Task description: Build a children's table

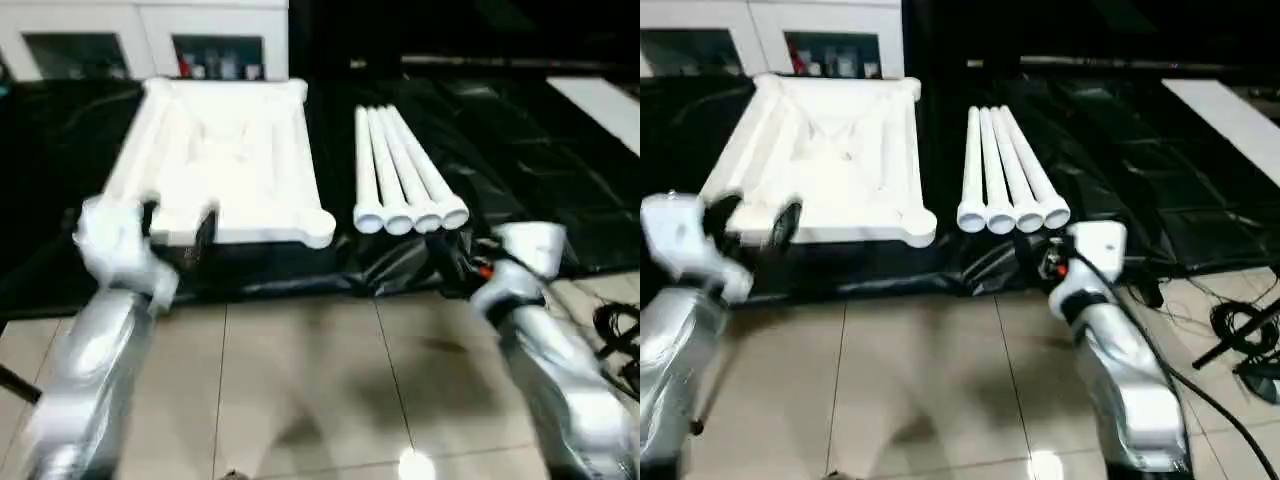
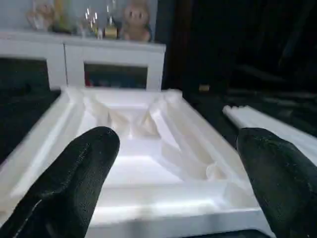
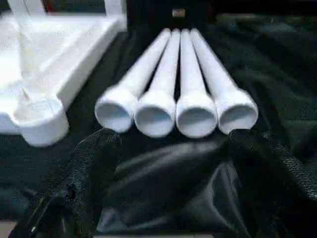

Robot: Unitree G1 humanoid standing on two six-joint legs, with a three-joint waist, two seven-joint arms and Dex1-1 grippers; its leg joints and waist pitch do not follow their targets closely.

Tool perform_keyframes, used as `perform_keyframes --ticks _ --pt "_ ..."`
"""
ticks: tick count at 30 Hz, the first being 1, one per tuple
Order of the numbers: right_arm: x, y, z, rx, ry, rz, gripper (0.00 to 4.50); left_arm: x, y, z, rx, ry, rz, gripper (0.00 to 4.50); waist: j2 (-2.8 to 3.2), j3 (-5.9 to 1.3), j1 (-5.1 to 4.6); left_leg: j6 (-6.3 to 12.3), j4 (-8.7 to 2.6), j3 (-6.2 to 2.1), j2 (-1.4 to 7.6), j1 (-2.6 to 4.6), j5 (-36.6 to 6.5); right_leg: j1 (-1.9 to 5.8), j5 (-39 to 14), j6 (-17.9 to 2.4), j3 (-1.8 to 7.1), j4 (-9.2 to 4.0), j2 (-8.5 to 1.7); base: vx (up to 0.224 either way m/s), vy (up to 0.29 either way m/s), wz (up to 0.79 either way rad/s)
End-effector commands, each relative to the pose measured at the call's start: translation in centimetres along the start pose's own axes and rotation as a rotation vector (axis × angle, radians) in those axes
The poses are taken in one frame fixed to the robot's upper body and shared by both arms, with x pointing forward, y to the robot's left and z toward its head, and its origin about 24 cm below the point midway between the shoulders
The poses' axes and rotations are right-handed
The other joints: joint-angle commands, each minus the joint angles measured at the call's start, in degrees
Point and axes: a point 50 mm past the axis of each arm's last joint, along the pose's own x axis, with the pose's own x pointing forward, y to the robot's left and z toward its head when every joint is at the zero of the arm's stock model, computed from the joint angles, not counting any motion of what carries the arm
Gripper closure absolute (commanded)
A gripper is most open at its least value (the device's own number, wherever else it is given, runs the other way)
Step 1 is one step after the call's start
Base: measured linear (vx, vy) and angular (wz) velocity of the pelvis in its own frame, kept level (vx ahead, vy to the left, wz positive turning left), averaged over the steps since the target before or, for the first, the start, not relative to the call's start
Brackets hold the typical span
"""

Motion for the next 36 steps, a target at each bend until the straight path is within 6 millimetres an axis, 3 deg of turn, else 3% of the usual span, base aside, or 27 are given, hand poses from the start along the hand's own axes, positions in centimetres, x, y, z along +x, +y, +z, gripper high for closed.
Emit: perform_keyframes --ticks 1,2,3,6,10,12,13,14,15,16,17,19,22,23,24,25,26,27,28,29,30,31,32,33,34,35,36 --pt "0.8 -0.5 0.7 -0.025 -0.017 -0.007 0.69 0.2 -0.5 -1.6 0.038 0.074 -0.007 0.05 0.75 -3.39 0.28 -3.04 -3.71 -1.08 1.70 1.44 -4.5 0.99 12.4 -6.2 1.93 -3.35 -2.72 0.000 0.000 0.00" --pt "1.1 -0.7 1.1 -0.022 -0.030 -0.026 0.69 0.1 -0.8 -1.8 0.046 0.091 -0.001 0.05 1.71 -3.61 0.47 -3.31 -3.55 -1.12 1.77 1.64 -4.1 0.86 14.3 -6.4 1.92 -3.08 -2.78 0.000 0.000 0.00" --pt "1.2 -1.2 1.9 -0.005 -0.046 -0.046 0.69 0.0 -1.6 -2.0 0.063 0.118 0.001 0.05 1.77 -3.65 0.22 -3.51 -3.52 -1.10 1.83 1.63 -4.0 0.86 15.5 -6.5 1.89 -3.08 -2.68 0.000 0.000 0.00" --pt "1.3 -1.4 2.1 -0.011 -0.041 -0.062 0.69 0.0 -2.4 -2.0 0.060 0.122 -0.045 0.05 0.18 -3.61 0.59 -2.32 -3.34 -0.70 1.79 1.47 -3.4 1.04 17.2 -7.5 2.02 -3.13 -2.58 0.000 0.000 0.00" --pt "1.1 -0.4 0.6 -0.013 -0.004 -0.045 0.69 0.0 -2.6 -2.0 0.144 0.142 -0.065 0.05 0.07 -3.59 1.18 -1.13 -3.46 -0.67 1.89 1.40 -3.3 0.89 14.4 -7.9 1.95 -3.12 -2.76 0.000 0.000 0.00" --pt "1.2 0.5 0.4 -0.016 -0.016 0.000 0.69 0.3 -2.5 -2.0 0.148 0.156 -0.074 0.05 0.88 -3.61 1.08 -1.09 -3.46 -0.78 1.87 1.46 -3.6 0.70 13.6 -8.0 1.91 -3.12 -2.80 0.000 0.000 0.00" --pt "1.3 0.9 0.4 -0.021 -0.020 0.017 0.69 0.5 -2.4 -2.1 0.150 0.164 -0.073 0.05 0.50 -3.61 0.86 -1.25 -3.53 -0.75 1.86 1.42 -4.3 0.76 12.8 -8.2 1.91 -3.25 -2.76 0.000 0.000 0.00" --pt "1.5 1.3 0.4 -0.053 -0.017 0.035 0.69 0.8 -2.2 -2.4 0.158 0.166 -0.035 0.05 2.00 -3.41 0.76 4.37 -5.01 -3.07 -0.33 -1.04 -10.1 3.27 7.7 -7.2 -2.25 -4.24 -3.09 0.000 0.000 0.00" --pt "1.6 1.5 0.5 -0.056 -0.021 0.045 0.69 0.9 -2.2 -2.4 0.156 0.169 -0.028 0.05 1.06 -3.34 0.16 6.65 -4.46 -3.66 -0.68 -1.65 -11.7 3.73 5.4 -6.4 -2.31 -5.11 -3.76 -0.026 0.005 0.30" --pt "1.6 1.6 0.6 -0.062 -0.025 0.058 0.69 1.0 -2.3 -2.5 0.156 0.174 -0.020 0.05 2.38 -3.55 0.55 7.56 -4.40 -4.10 -0.67 -0.73 -14.6 4.00 1.2 -7.2 -3.02 -5.53 -4.50 -0.006 0.008 0.56" --pt "1.8 1.8 0.7 -0.073 -0.027 0.070 0.69 1.2 -2.3 -2.6 0.166 0.177 -0.016 0.05 2.26 -2.75 0.11 9.51 -4.33 -4.47 -0.94 -1.77 -19.0 6.30 -13.6 -7.9 -4.65 -8.31 -5.29 -0.006 0.008 0.56" --pt "2.2 2.3 0.8 -0.071 -0.038 0.094 0.69 1.6 -2.6 -2.4 0.185 0.182 -0.022 0.05 2.79 -1.72 -0.15 6.68 -3.99 -4.11 -1.03 -1.19 -26.6 7.56 -31.5 -7.3 -6.07 -10.55 -5.66 0.019 0.022 0.57" --pt "2.5 2.8 0.9 -0.059 -0.045 0.114 0.69 2.0 -2.8 -2.0 0.200 0.181 -0.053 0.05 3.11 -1.83 -0.17 6.87 -4.20 -4.39 -0.94 -0.43 -26.1 9.02 -31.9 -7.9 -6.74 -11.39 -5.15 0.075 0.015 0.63" --pt "2.6 3.1 0.9 -0.063 -0.048 0.122 0.69 2.0 -2.8 -2.0 0.199 0.181 -0.061 0.05 4.28 -2.39 -1.29 10.05 -5.92 -6.94 0.57 4.07 -24.8 6.91 -21.1 -9.0 -6.68 -8.16 -1.02 0.113 0.001 0.65" --pt "2.6 3.3 0.8 -0.054 -0.048 0.126 0.69 2.0 -2.8 -2.0 0.196 0.185 -0.065 0.05 4.69 -2.84 -2.22 13.38 -6.25 -9.29 1.33 6.68 -24.9 4.97 -16.3 -8.9 -6.53 -5.40 0.64 0.152 0.002 0.55" --pt "2.6 3.3 0.8 -0.054 -0.048 0.126 0.69 2.0 -2.8 -2.0 0.196 0.185 -0.065 0.05 4.94 -3.86 -3.13 16.38 -5.00 -11.94 5.95 12.90 -23.2 -0.80 -9.8 -7.1 -3.77 0.44 0.39 0.178 -0.008 0.30" --pt "2.7 3.2 0.8 -0.049 -0.051 0.122 0.69 2.0 -2.9 -2.1 0.193 0.190 -0.071 0.05 4.91 -3.54 -3.54 18.83 -4.93 -12.24 6.37 11.71 -20.4 -1.66 -8.2 -4.7 -2.90 2.20 0.21 0.178 -0.008 0.30" --pt "2.6 3.2 0.9 -0.037 -0.058 0.116 0.69 2.0 -2.9 -2.2 0.193 0.191 -0.079 0.05 4.33 -3.44 -2.96 23.14 -4.63 -11.40 6.06 10.49 -15.3 -3.43 -4.8 -0.8 -1.96 4.48 -0.36 0.141 -0.029 0.09" --pt "2.6 3.0 0.9 -0.035 -0.060 0.108 0.69 2.0 -3.0 -2.2 0.195 0.192 -0.082 0.05 3.27 -3.06 -3.01 25.05 -5.37 -9.92 5.80 8.99 -12.5 -3.99 -0.9 0.4 -0.74 4.67 -1.19 0.105 -0.046 0.03" --pt "2.5 2.4 0.6 -0.050 -0.036 0.064 0.69 2.1 -3.2 -2.2 0.186 0.186 -0.109 0.05 1.38 -2.38 -2.44 21.38 -5.63 -6.37 3.13 6.51 -15.3 -2.81 4.0 -1.4 0.90 0.41 -2.24 0.105 -0.046 0.03" --pt "2.5 2.2 0.5 -0.051 -0.030 0.057 0.69 2.1 -3.3 -2.2 0.180 0.185 -0.117 0.05 -0.35 -2.17 -1.75 17.59 -4.97 -4.25 0.52 4.53 -19.4 -0.79 2.9 -1.3 2.94 -3.46 -3.58 0.108 -0.111 0.10" --pt "2.4 2.0 0.5 -0.054 -0.034 0.051 0.69 2.0 -3.4 -2.3 0.182 0.186 -0.123 0.05 -1.94 -1.51 1.30 11.71 3.78 -0.45 -4.71 3.78 -18.8 0.88 -29.2 0.3 8.99 -10.31 -7.46 0.117 -0.142 0.17" --pt "2.3 1.9 0.5 -0.055 -0.040 0.051 0.69 2.0 -3.5 -2.3 0.184 0.188 -0.125 0.05 -2.09 -2.22 1.37 11.00 5.92 -2.24 -3.82 1.14 -14.0 4.19 -36.1 -1.8 10.57 -9.92 -9.91 0.117 -0.142 0.17" --pt "2.3 1.9 0.5 -0.046 -0.039 0.054 0.69 1.9 -3.7 -2.4 0.176 0.190 -0.139 0.05 -1.93 -2.58 2.03 8.98 7.31 -3.68 -4.24 -2.21 -8.0 7.32 -34.3 -3.9 10.39 -8.19 -8.61 0.142 -0.106 0.08" --pt "2.1 1.7 0.6 -0.054 -0.038 0.056 0.69 1.7 -4.1 -2.6 0.172 0.194 -0.172 0.05 -1.72 -2.88 2.40 8.47 6.99 -4.06 -4.26 -2.36 -6.7 7.48 -29.1 -5.6 10.16 -7.80 -8.20 0.144 -0.058 0.06" --pt "2.1 1.6 0.6 -0.066 -0.036 0.057 0.69 1.6 -4.3 -2.8 0.173 0.197 -0.191 0.05 -0.49 -2.94 2.10 7.94 5.59 -4.56 -3.75 -3.04 -2.3 8.32 -12.2 -15.0 8.64 -7.35 -6.42 0.144 -0.058 0.06" --pt "2.0 1.5 0.6 -0.069 -0.032 0.061 0.69 1.4 -4.6 -2.9 0.168 0.200 -0.210 0.05 -0.04 -3.05 1.96 8.12 4.19 -4.41 -3.41 -2.81 -0.6 8.17 -8.0 -17.1 7.67 -7.19 -5.31 0.143 -0.004 0.12"
